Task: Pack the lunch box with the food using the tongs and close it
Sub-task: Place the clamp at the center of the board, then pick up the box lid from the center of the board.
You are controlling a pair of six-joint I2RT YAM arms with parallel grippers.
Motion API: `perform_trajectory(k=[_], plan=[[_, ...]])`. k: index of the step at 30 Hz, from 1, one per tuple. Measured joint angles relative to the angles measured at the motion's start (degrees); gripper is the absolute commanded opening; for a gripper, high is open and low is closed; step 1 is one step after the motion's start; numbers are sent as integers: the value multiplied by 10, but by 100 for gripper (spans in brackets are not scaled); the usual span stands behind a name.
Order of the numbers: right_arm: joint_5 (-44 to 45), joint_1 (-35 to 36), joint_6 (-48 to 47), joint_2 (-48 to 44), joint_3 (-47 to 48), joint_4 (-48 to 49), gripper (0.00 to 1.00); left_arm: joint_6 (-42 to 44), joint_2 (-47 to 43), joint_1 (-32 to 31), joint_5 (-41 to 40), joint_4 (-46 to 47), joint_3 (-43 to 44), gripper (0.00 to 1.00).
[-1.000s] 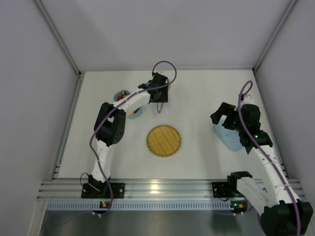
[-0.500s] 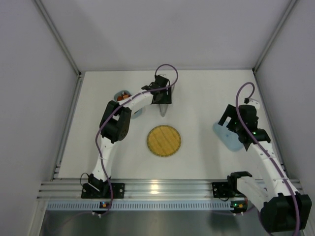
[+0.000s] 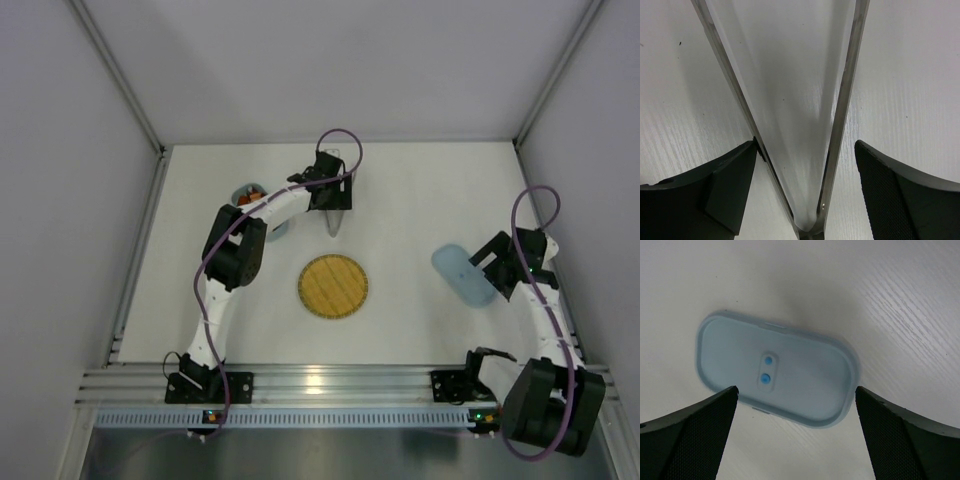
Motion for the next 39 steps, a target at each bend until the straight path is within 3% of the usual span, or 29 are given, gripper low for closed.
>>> perform_trajectory(k=[10, 19, 33, 39], plan=[[-47, -64, 9, 16, -34, 2, 97, 2, -21, 0, 7, 5, -6, 89], [-71, -92, 4, 30, -49, 5, 69, 8, -76, 0, -9, 14, -27, 89], [-85, -94, 2, 77, -55, 13, 50, 13, -193, 0, -11, 48, -110, 89], [-84, -96, 3, 95, -50, 17, 25, 14, -218, -1, -9, 61, -123, 89]])
